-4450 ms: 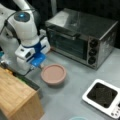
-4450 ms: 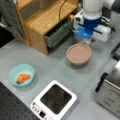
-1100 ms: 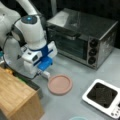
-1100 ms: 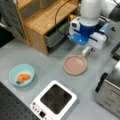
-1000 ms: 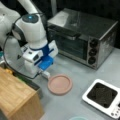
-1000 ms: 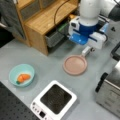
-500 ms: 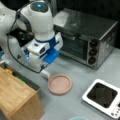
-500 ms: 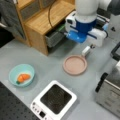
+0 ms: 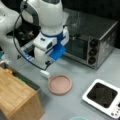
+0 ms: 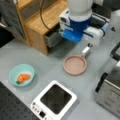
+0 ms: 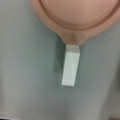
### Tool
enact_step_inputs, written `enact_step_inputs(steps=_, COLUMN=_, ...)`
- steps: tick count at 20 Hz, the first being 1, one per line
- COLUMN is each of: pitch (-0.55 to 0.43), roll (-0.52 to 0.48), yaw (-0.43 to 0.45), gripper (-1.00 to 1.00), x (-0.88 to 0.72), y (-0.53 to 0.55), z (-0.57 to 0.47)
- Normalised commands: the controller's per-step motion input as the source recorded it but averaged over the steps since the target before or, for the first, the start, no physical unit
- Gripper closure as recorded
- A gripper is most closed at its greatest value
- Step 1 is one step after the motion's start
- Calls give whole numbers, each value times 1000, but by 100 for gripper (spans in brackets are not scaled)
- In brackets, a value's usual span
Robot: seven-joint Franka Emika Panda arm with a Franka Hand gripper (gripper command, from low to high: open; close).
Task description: Pick up the pan. Place the pan on the table. Pick up the bowl. Place the bowl on the stove.
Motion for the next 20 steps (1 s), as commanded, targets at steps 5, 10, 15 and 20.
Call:
enact_step_inputs(steps=5, pitch=274, roll=-90, yaw=-15, gripper=-100, x=508, y=-304, z=266)
enact_step_inputs(steps=10, pitch=299, roll=-110, yaw=51, gripper=-100, x=570, y=-444, z=313)
enact_step_inputs(steps=15, pitch=342, roll=-83, yaw=132, gripper=-100, x=591, y=-460, z=297)
enact_step_inputs(steps=20, pitch=385, roll=-87, yaw=155, gripper=-100, x=603, y=-438, z=276)
